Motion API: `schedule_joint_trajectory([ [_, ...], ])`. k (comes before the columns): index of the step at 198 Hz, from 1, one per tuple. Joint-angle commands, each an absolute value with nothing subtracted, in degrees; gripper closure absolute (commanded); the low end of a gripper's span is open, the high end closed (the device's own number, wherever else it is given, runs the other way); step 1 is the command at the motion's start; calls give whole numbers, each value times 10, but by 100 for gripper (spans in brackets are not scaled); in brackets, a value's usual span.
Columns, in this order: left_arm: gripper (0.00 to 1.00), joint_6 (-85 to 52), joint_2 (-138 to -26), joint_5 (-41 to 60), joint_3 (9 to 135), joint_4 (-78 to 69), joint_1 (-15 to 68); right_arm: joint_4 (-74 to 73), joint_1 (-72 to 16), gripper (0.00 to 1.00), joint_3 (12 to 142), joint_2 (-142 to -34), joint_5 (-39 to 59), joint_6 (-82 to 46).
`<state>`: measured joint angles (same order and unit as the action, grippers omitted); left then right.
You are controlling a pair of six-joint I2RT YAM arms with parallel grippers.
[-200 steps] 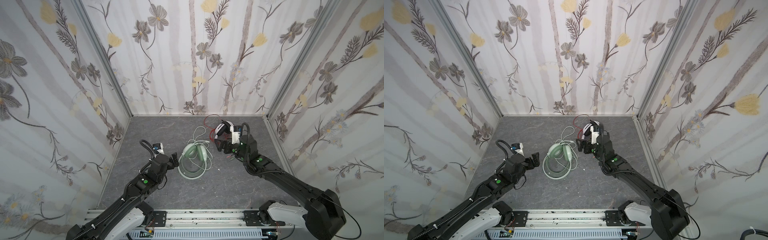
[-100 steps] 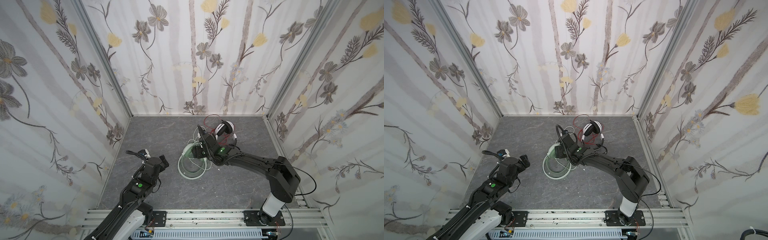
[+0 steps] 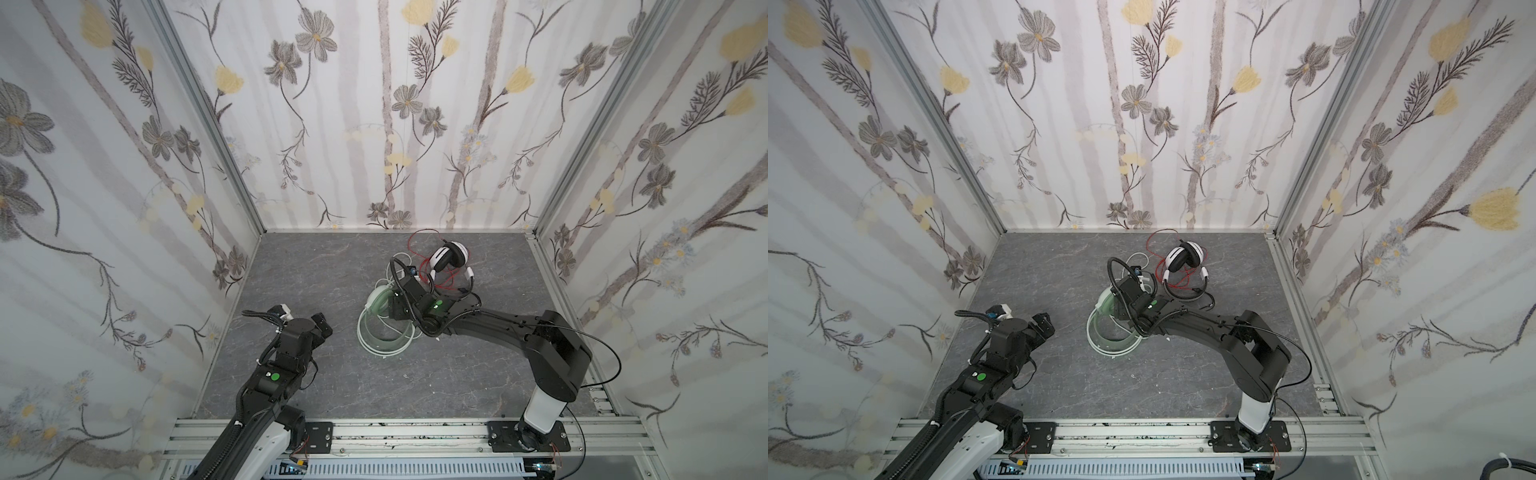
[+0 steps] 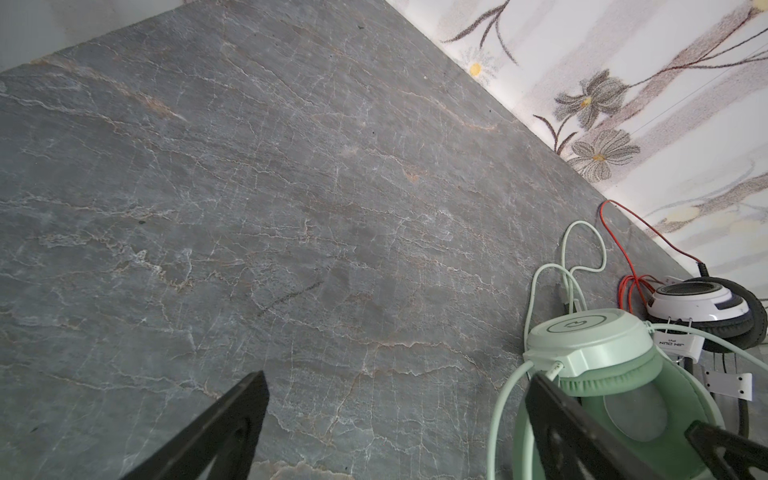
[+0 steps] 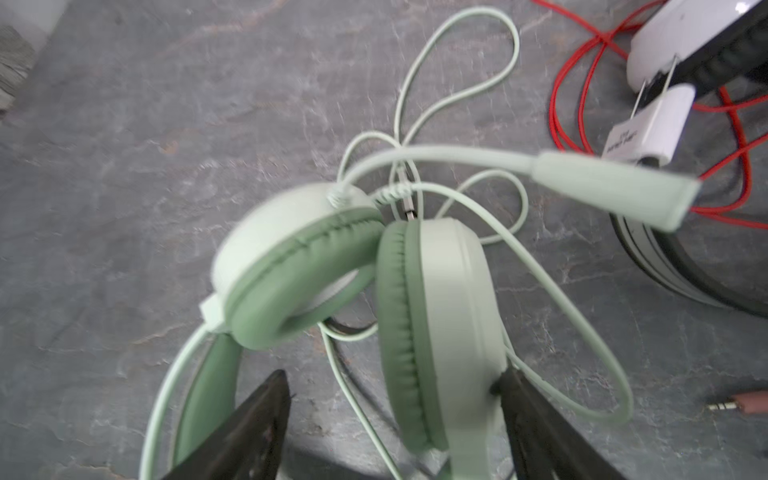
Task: Wrap the headphones
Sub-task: 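Reach the right gripper to the green headset and grasp its ear cup, then move the left gripper to the green headband and grasp it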
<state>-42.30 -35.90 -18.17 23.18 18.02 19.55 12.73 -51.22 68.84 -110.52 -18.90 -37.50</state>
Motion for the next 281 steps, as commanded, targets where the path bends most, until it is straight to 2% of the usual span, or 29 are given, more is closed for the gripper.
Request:
schedule_joint_trajectory([
  [1,0,-435,-362,-175,231,179,191,126,-511,20,680,-1109,-209,-391],
  [56,0,-429,-372,-164,234,170,187,83,-510,20,672,-1118,-195,-370],
  [78,0,-430,-379,-161,235,170,186,59,-506,26,667,-1130,-182,-364],
  [106,0,-430,-393,-157,241,170,183,48,-504,29,670,-1142,-183,-362],
  [150,0,-439,-412,-152,252,177,178,36,-504,41,662,-1137,-192,-360],
  [178,0,-472,-382,-181,248,216,170,26,-503,57,648,-1129,-201,-365],
  [198,0,-443,-359,-128,245,194,161,18,-500,63,638,-1122,-203,-369],
  [217,0,-424,-409,-93,297,239,166,6,-497,67,626,-1113,-203,-372],
  [236,0,-403,-460,-107,349,287,223,-13,-491,74,612,-1105,-187,-373],
  [266,0,-416,-519,-256,424,369,428,-36,-485,80,587,-1084,-175,-375],
  [281,0,-439,-557,-300,458,409,496,-51,-482,84,571,-1071,-171,-378],
])
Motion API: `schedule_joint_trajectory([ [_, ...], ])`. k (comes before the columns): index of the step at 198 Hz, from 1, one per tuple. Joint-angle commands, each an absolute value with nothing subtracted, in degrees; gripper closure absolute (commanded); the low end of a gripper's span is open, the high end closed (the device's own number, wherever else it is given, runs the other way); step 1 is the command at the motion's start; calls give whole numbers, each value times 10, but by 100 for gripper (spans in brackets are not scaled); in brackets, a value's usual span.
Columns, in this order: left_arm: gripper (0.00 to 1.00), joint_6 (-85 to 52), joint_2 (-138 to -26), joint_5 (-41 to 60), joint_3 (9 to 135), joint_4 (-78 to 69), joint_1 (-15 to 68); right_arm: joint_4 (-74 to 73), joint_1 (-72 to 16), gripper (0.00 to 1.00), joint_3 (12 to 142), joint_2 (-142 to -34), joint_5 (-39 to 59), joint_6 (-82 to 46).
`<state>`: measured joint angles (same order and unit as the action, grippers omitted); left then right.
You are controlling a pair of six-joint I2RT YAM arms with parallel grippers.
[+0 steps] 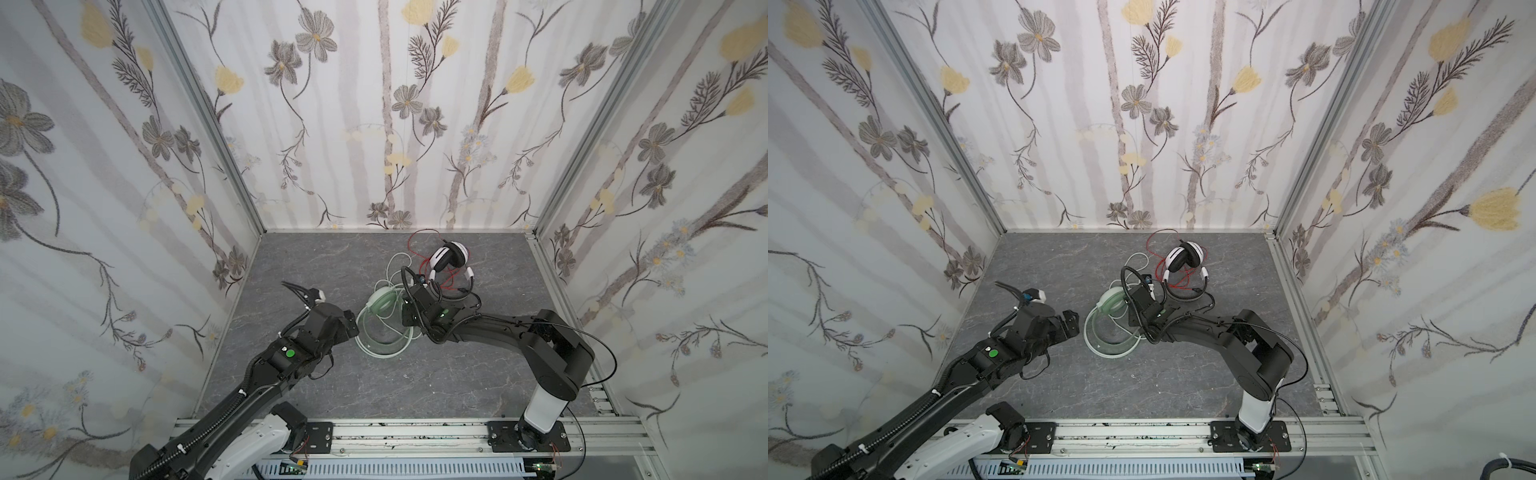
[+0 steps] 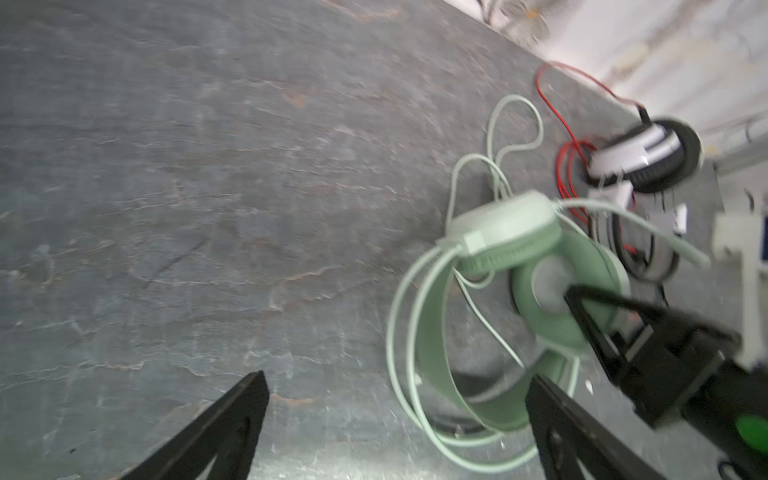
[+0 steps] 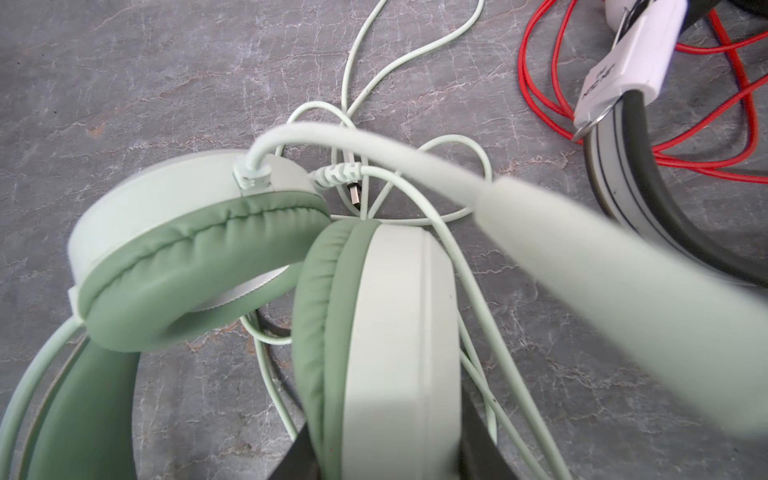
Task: Wrap the headphones
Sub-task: 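Move the left gripper to the green headband and grasp it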
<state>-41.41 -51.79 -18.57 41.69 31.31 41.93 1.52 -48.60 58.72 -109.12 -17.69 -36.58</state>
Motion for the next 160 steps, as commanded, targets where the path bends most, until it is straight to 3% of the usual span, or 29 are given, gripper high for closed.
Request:
schedule_joint_trajectory([
  [1,0,-441,-560,-302,460,410,500,-51,-482,84,570,-1070,-171,-378],
  [32,0,-454,-634,-304,515,434,568,-74,-479,92,546,-1050,-165,-381],
  [76,0,-454,-742,-327,602,507,579,-104,-479,97,509,-1017,-169,-388],
  [111,0,-509,-749,-342,592,503,568,-128,-455,98,480,-991,-174,-396],
  [160,0,-504,-689,-269,538,433,529,-146,-449,98,462,-975,-166,-401],
])
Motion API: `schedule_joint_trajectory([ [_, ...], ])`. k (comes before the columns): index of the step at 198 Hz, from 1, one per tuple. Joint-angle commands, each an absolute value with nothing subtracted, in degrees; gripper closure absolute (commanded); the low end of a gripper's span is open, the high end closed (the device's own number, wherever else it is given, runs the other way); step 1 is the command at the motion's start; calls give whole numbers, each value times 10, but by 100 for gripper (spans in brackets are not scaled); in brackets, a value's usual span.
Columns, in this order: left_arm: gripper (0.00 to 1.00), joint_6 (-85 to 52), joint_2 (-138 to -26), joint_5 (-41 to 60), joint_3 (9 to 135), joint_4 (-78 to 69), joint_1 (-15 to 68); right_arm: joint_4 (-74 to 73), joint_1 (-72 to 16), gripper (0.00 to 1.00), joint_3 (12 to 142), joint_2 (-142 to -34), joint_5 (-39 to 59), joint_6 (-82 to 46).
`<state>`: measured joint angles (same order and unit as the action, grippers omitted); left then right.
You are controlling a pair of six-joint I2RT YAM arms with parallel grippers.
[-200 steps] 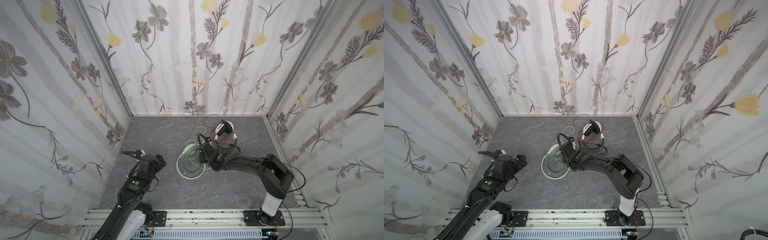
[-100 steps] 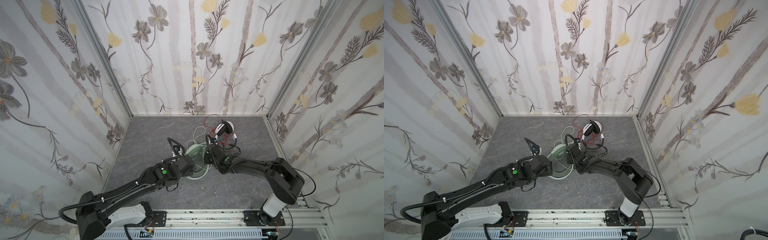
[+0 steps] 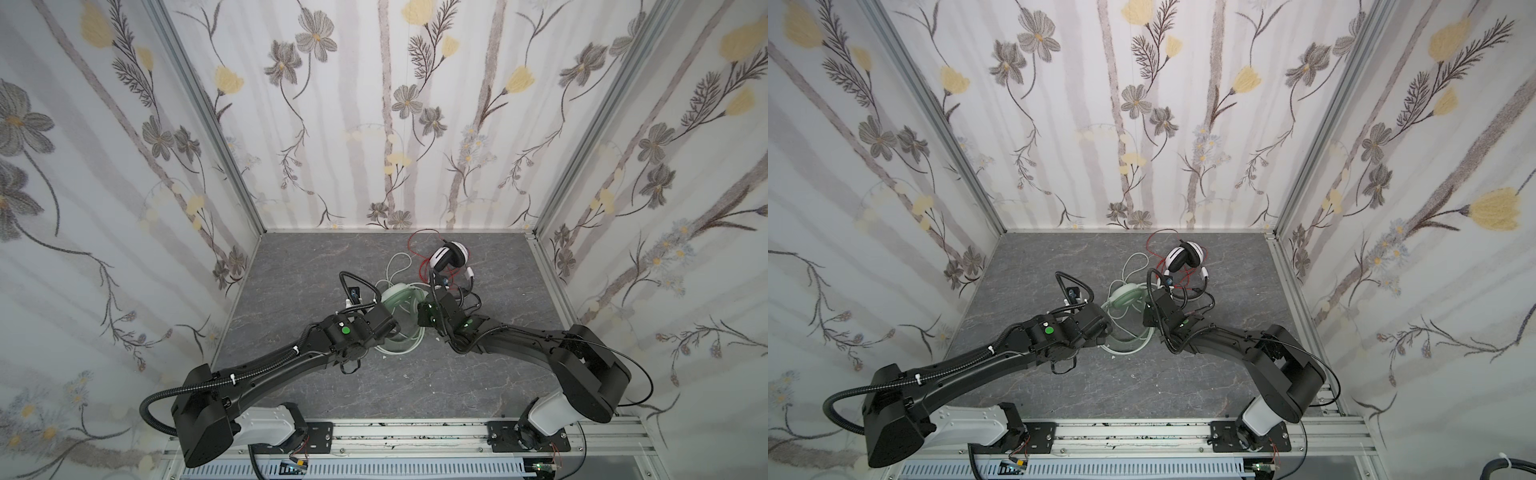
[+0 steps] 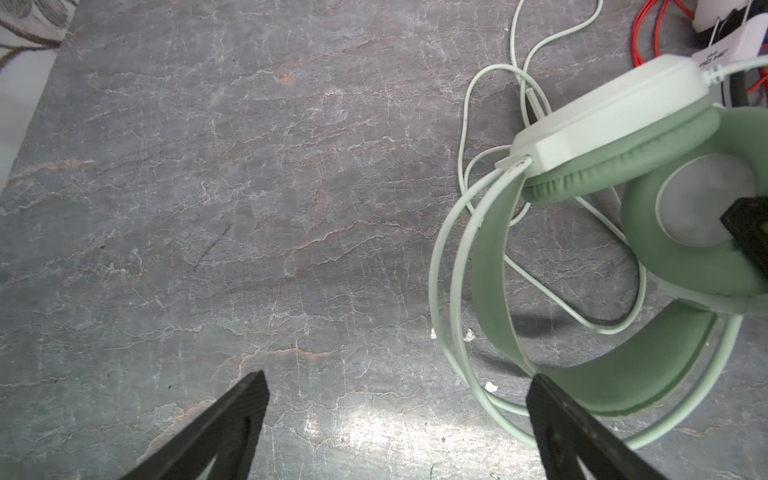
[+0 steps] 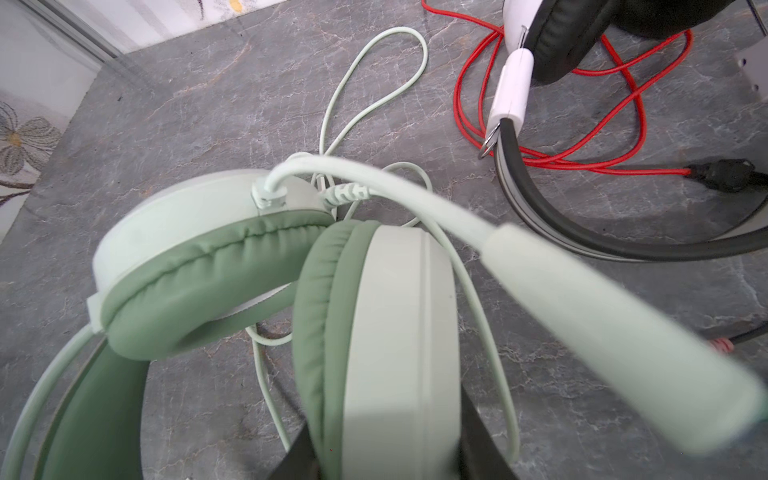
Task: Wrap the headphones
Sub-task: 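Move the left gripper to the green headband and grasp it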
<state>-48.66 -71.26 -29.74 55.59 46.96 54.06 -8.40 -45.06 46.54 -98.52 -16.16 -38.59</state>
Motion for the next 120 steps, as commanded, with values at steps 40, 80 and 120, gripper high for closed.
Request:
schedule_joint_trajectory([
  [40,0,-499,-712,-227,548,431,526,-160,-439,99,455,-976,-141,-406],
  [80,0,-553,-755,-187,569,406,531,-160,-438,99,455,-977,-140,-407],
  [120,0,-633,-832,-134,601,416,528,-160,-437,99,453,-974,-140,-407],
])
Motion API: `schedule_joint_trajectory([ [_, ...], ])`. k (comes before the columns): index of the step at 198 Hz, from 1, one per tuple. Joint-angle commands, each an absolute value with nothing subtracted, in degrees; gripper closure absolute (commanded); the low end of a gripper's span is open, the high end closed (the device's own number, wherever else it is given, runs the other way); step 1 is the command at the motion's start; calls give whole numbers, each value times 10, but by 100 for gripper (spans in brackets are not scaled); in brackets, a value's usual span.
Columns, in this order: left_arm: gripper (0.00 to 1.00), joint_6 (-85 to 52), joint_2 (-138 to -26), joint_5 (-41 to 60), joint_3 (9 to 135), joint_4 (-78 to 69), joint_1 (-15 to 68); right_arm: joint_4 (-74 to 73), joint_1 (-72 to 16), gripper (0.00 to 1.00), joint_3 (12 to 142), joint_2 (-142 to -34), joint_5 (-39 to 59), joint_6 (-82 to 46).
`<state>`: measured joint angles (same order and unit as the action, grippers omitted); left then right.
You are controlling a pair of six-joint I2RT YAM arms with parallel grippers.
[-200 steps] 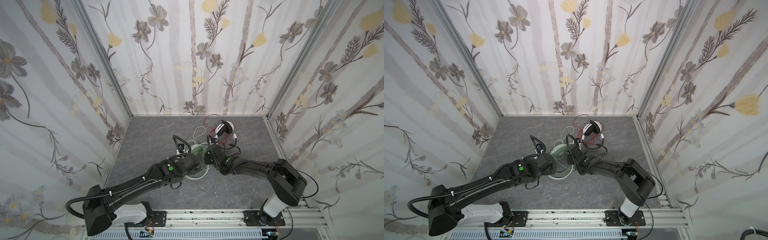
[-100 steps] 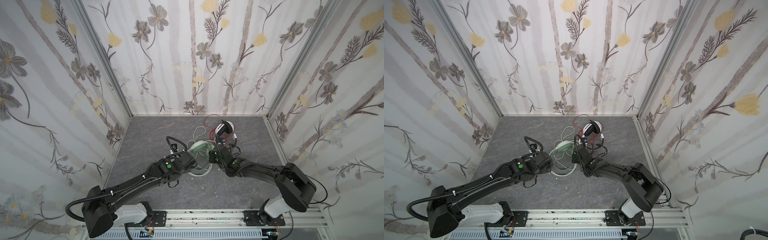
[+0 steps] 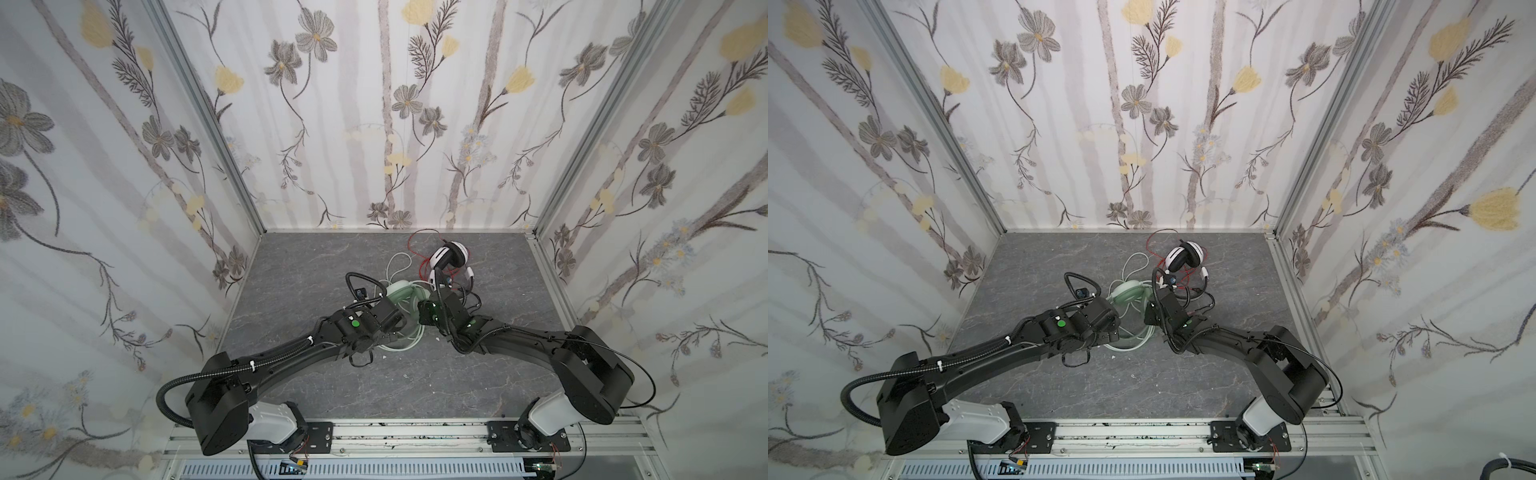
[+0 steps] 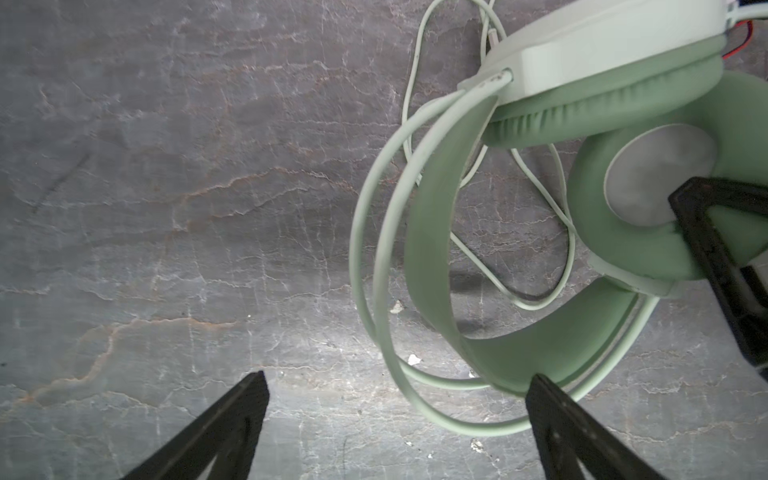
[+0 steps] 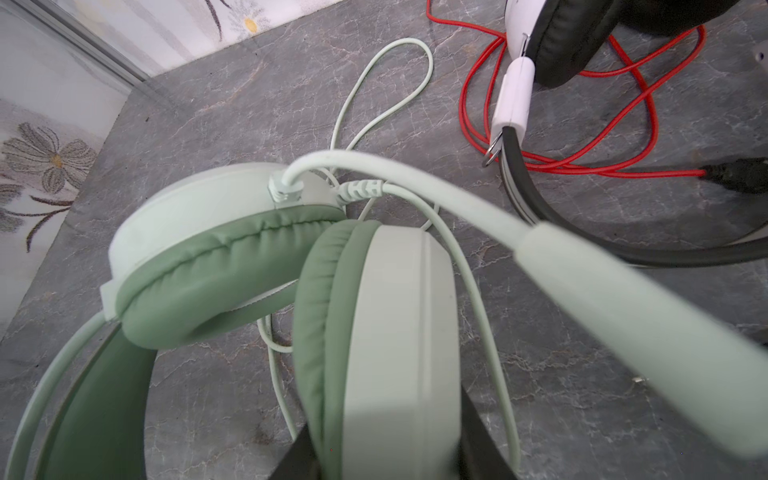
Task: Wrap the headphones
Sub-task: 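Move the left gripper to the green headband and grasp it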
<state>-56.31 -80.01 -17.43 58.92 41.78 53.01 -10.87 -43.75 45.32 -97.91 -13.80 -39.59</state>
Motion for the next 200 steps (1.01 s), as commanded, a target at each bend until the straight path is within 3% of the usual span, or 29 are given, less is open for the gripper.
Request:
schedule_joint_trajectory([
  [1,0,-635,-835,-133,601,415,528,-161,-437,99,453,-975,-140,-407],
  [80,14,-746,-883,-124,597,413,523,-155,-433,100,449,-969,-146,-413],
  [134,14,-748,-920,-107,613,409,502,-174,-432,100,434,-956,-141,-411],
  [169,27,-744,-932,-108,630,411,496,-175,-431,100,433,-955,-139,-412],
  [200,57,-734,-941,-113,648,424,495,-175,-431,100,433,-953,-138,-411],
])
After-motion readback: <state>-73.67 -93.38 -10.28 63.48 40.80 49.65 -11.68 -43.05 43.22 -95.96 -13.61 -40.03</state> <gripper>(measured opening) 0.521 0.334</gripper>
